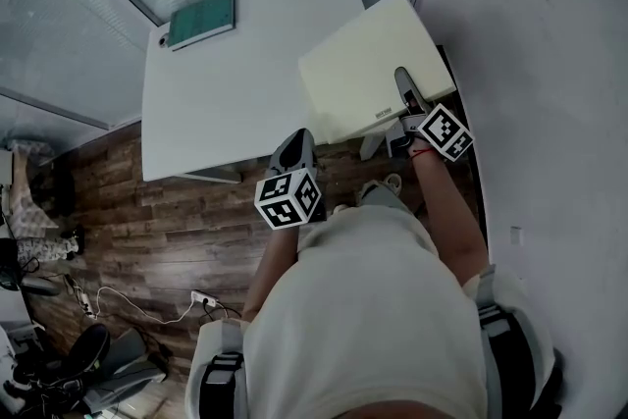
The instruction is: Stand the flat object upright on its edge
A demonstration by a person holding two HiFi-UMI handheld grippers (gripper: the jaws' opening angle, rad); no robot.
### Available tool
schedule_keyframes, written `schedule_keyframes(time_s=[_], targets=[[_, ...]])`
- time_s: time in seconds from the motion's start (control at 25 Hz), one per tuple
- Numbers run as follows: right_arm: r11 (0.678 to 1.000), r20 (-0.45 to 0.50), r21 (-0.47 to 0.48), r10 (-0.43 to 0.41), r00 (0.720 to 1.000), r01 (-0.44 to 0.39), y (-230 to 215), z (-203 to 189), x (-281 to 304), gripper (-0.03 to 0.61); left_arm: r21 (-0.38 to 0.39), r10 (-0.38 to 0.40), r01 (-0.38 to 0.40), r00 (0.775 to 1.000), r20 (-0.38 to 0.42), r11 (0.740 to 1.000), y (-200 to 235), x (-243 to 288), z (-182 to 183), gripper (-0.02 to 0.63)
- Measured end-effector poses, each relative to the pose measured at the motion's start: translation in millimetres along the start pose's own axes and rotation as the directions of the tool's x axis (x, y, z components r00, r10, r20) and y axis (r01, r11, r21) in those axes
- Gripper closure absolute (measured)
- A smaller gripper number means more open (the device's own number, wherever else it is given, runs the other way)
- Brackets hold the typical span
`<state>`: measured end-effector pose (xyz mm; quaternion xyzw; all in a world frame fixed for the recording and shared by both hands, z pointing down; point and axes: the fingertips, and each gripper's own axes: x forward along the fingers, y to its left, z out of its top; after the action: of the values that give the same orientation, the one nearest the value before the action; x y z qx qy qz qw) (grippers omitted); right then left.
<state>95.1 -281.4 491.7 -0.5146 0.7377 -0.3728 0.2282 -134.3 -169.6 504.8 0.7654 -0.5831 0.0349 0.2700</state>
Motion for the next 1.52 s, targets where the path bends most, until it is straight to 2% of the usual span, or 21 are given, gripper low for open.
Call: schedule_keyframes(time_s=[0.2, 0.36, 0.56, 0.8, 0.92, 1.24, 1.52], targets=[[0.986, -0.010, -0.165, 0.007, 1.000, -0.008, 30, 13, 22, 0.307, 0.009, 0.005, -0.005, 1.000, -0.003, 1.000, 1, 1, -1, 0.594], [0.949, -0.019, -0.314, 0.006, 1.000, -0.012, 56, 20, 41, 0.307, 0.011, 0.016, -0.016, 1.000, -0.008, 1.000, 3, 0, -4, 0.594], [0.859, -0.033, -0.512, -0.004, 0.999, -0.013, 89, 17, 65, 0.307, 0.013, 0.030, -0.030, 0.999, -0.017, 0.999, 7, 1, -6, 0.592], [0.720, -0.049, -0.693, -0.016, 0.999, -0.023, 121, 6, 85, 0.307, 0.010, 0.039, -0.039, 0.999, -0.020, 0.999, 8, -3, -9, 0.594], [0.677, -0.039, -0.736, -0.029, 0.999, -0.009, 127, 1, 95, 0.307, 0.004, 0.049, -0.048, 0.999, -0.020, 0.999, 12, -4, -8, 0.593], [0.617, -0.019, -0.786, -0.071, 0.997, 0.029, 120, -9, 112, 0.307, -0.007, 0.061, -0.061, 0.998, -0.021, 0.998, 15, -7, -12, 0.594], [0.586, -0.037, -0.810, -0.082, 0.996, 0.018, 116, -22, 120, 0.307, -0.014, 0.062, -0.062, 0.998, -0.024, 0.998, 19, -6, -9, 0.594]])
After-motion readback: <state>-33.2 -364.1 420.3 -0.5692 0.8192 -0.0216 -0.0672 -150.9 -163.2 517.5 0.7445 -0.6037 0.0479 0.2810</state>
